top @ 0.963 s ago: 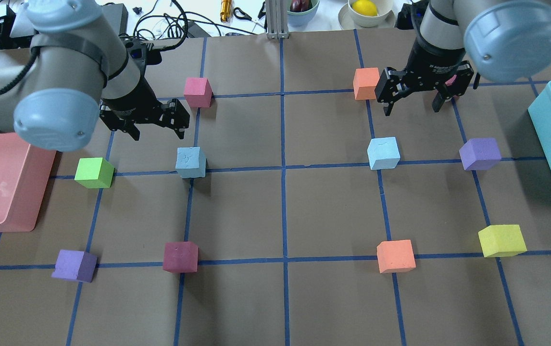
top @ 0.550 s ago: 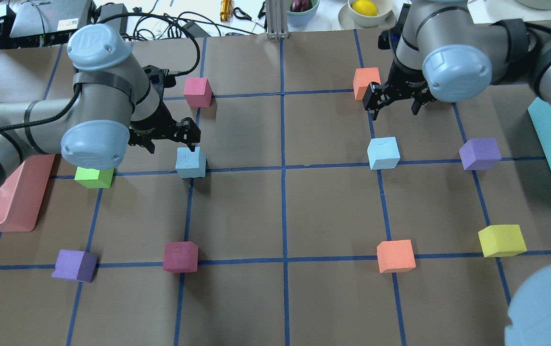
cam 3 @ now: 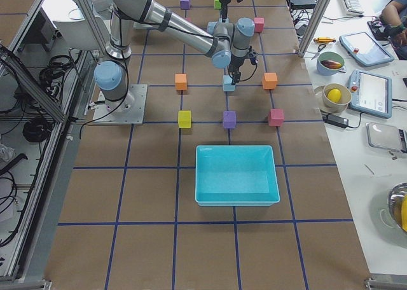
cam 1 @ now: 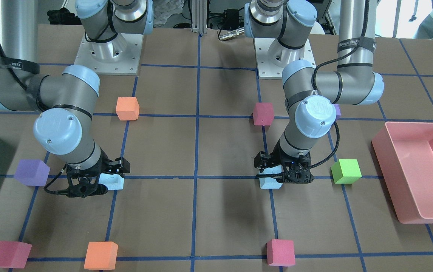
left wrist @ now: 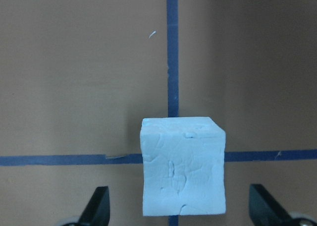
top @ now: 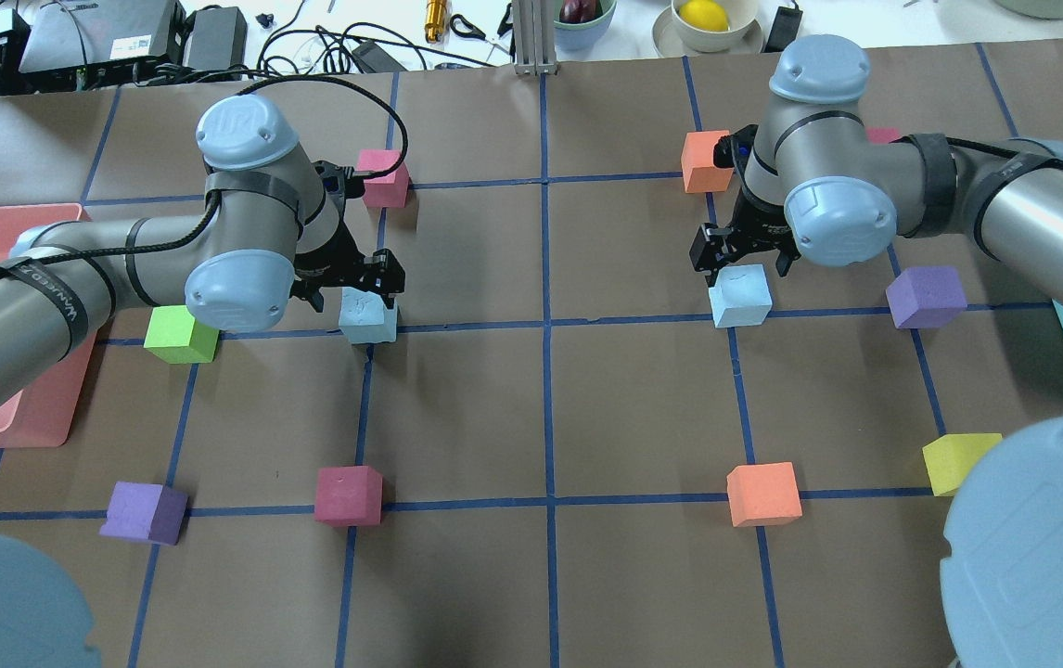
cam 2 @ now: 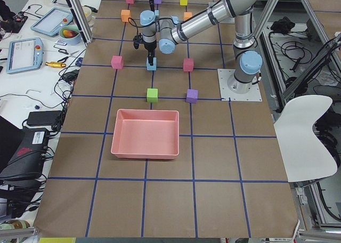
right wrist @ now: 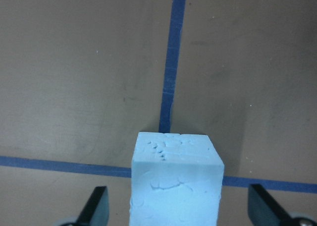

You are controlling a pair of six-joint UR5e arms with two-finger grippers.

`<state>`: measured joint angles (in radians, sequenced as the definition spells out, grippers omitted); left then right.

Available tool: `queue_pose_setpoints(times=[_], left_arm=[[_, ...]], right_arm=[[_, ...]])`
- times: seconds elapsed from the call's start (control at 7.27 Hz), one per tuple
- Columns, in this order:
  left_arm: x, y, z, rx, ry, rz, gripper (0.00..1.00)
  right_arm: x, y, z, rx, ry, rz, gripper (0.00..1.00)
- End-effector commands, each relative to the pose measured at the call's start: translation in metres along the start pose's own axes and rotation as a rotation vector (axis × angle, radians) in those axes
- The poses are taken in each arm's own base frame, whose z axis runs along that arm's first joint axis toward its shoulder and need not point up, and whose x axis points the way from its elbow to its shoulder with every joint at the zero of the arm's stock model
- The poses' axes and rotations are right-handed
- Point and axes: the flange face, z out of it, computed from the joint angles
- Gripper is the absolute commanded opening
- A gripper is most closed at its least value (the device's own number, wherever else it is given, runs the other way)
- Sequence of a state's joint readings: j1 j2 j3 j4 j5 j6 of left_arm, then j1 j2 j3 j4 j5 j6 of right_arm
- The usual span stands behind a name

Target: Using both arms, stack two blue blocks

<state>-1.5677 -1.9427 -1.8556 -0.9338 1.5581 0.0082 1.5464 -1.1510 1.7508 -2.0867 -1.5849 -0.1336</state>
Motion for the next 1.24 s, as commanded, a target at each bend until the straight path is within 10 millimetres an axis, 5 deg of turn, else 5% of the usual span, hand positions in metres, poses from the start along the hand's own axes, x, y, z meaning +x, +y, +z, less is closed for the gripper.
queue_pose_setpoints(times=[0.0,0.14,0.28,0.41,0.55,0.69,0.83,0.96,1.1], left_arm=[[0.000,-0.005,0.022,-0.014,0.003,0.016,1.00],[0.001,-0.005,0.025,-0.022,0.003,0.019,1.00],[0.001,-0.006,0.027,-0.022,0.001,0.008,0.95],[0.000,-0.006,0.027,-0.019,0.001,0.002,0.82],[0.001,-0.005,0.028,-0.022,0.001,0.005,0.76],[0.000,-0.006,0.027,-0.017,0.001,0.011,0.65],[0.000,-0.006,0.026,-0.016,0.001,0.013,0.30],[0.000,-0.007,0.025,-0.011,0.001,0.010,0.00],[0.000,-0.008,0.024,-0.008,0.001,0.010,0.00]], right_arm=[[0.001,0.000,0.016,-0.024,-0.008,0.005,1.00],[0.000,0.005,0.026,-0.045,-0.014,0.004,1.00],[0.001,0.006,0.029,-0.033,-0.014,0.008,0.80],[0.001,0.006,0.028,-0.030,-0.014,0.008,0.17],[0.001,0.006,0.023,-0.029,-0.011,0.011,0.00],[0.000,0.006,0.015,-0.019,-0.011,0.029,0.00],[-0.014,0.010,0.000,0.003,-0.012,0.102,0.00],[-0.063,0.016,-0.012,0.021,-0.045,0.158,0.00],[-0.122,0.029,-0.010,0.019,-0.045,0.172,0.00]])
